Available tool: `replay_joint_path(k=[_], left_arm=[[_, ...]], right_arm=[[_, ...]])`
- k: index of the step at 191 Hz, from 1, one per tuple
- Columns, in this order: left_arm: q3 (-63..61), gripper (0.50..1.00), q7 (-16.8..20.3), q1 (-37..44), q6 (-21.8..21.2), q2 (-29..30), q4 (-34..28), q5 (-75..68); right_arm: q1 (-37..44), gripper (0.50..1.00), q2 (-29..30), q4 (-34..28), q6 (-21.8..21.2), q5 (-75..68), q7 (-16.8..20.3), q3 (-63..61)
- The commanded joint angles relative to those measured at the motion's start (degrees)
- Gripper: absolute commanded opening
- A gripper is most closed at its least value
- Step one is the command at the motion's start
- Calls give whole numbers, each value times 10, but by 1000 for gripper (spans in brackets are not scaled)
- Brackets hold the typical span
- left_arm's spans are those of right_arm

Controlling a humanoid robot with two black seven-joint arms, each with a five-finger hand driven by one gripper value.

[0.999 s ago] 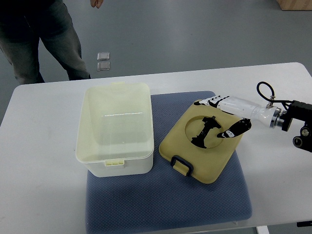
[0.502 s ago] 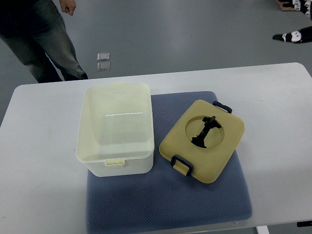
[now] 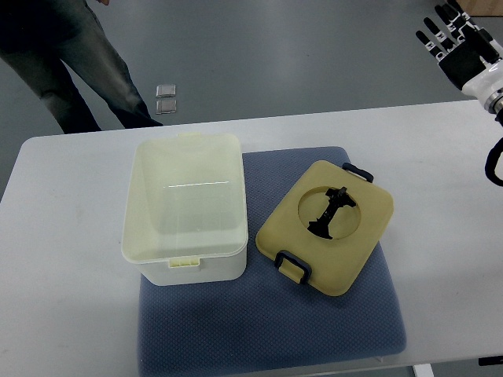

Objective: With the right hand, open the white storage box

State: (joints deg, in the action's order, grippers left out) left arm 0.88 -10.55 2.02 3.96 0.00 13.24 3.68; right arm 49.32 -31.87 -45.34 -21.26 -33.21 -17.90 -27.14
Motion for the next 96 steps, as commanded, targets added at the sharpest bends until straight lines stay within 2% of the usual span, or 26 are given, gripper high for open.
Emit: replay_joint_path(k=[1, 26, 50, 96], left_arm=[[0, 1000, 0, 0, 0, 0, 0, 0], [1, 1000, -1, 0, 0, 0, 0, 0], [1, 1000, -1, 0, 0, 0, 0, 0], [1, 1000, -1, 0, 0, 0, 0, 0]], right_arm=[[-20, 930, 42, 36, -19, 3, -2, -19], [-26, 930, 75, 77, -59, 5, -4, -19], [-25, 930, 98, 106, -63, 5, -5, -20], [-26, 930, 116, 110, -63, 5, -5, -20]])
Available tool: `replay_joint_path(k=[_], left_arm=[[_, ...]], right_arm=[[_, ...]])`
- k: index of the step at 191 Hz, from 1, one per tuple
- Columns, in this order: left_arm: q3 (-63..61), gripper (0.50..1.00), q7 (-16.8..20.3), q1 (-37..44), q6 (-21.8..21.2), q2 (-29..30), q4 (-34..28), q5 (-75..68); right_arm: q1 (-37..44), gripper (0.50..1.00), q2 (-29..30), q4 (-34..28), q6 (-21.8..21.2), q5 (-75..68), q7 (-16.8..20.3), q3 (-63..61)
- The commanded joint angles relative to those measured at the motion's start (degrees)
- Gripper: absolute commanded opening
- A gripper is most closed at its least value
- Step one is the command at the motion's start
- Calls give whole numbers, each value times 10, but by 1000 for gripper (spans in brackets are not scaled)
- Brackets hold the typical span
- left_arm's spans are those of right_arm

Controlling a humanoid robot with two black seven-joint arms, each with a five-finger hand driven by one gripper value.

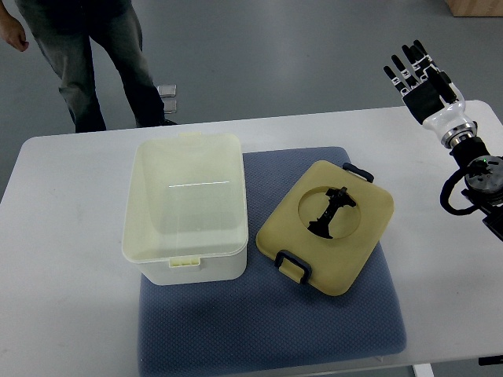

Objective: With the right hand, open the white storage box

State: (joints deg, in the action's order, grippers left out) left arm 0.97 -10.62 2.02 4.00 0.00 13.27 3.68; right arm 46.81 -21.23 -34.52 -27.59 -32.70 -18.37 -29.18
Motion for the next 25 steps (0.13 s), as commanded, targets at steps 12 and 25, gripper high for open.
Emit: replay_joint_path(k=[12, 25], left_arm=[[0, 1000, 1, 0, 0, 0, 0, 0], [0, 1000, 0, 0, 0, 0, 0, 0]], right_arm=[[-3, 930, 12, 7, -1, 0, 0, 0], [-3, 930, 13, 13, -1, 0, 0, 0]])
